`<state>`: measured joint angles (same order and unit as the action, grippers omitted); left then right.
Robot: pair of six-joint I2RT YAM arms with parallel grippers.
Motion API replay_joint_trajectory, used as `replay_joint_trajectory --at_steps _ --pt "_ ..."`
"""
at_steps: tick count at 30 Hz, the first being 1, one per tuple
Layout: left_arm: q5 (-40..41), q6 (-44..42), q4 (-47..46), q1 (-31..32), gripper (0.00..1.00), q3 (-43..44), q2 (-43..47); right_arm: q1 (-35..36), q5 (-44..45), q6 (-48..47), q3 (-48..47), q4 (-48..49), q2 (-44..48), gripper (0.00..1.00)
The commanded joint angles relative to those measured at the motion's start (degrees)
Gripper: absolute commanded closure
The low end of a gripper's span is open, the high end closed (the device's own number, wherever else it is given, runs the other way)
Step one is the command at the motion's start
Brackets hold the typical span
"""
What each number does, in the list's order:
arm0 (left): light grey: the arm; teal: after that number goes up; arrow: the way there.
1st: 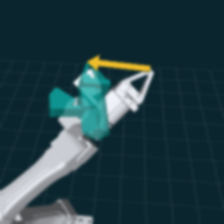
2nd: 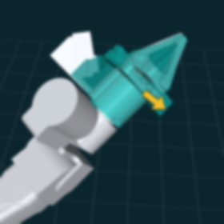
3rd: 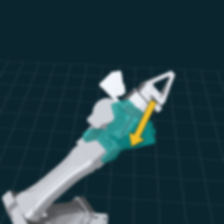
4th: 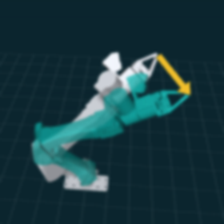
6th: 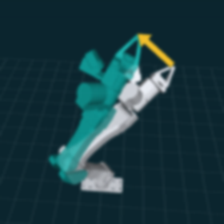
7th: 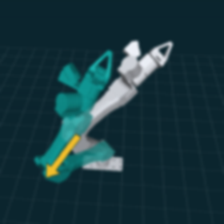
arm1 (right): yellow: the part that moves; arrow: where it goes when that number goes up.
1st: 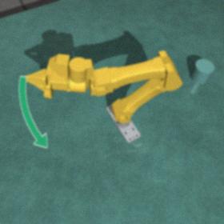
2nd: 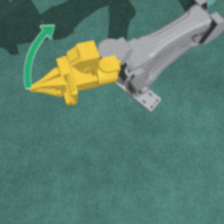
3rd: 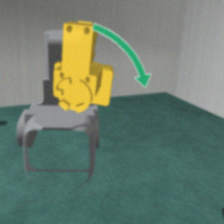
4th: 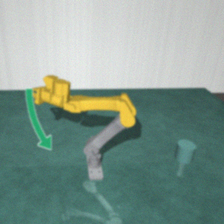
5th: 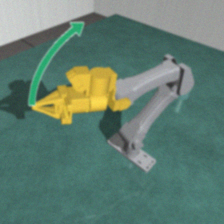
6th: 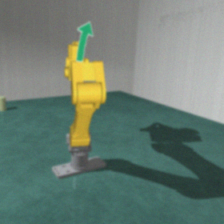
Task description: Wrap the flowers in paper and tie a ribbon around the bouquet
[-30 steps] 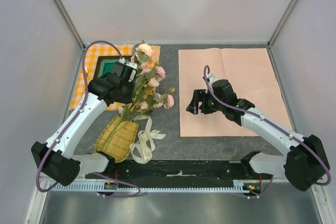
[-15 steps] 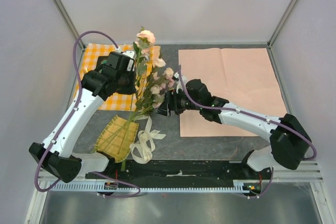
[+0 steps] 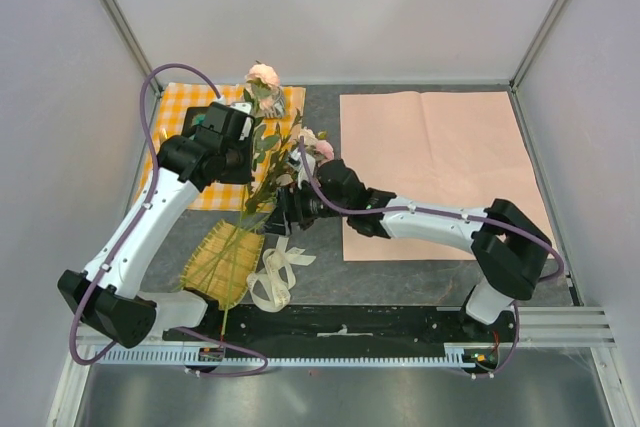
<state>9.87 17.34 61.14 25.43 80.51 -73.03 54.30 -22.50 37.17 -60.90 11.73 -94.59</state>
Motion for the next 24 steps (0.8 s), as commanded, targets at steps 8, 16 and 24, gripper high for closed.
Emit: replay_joint_trajectory --at_steps 8,16,24 --pt "-3.71 4.19 -2.35 -1.52 0.99 0.7 0.61 8.97 2.72 8.54 -1.66 25.98 -7.01 0.13" --pt "-3.89 5.24 -2.52 -1.87 0.8 -0.53 1.84 11.53 7.83 10.89 -8.0 22.74 -12.72 0.65" --pt "-3.89 6.3 -5.76 -2.05 0.07 1.06 13.51 7.06 -5.6 19.25 -4.41 21.13 -3.09 1.0"
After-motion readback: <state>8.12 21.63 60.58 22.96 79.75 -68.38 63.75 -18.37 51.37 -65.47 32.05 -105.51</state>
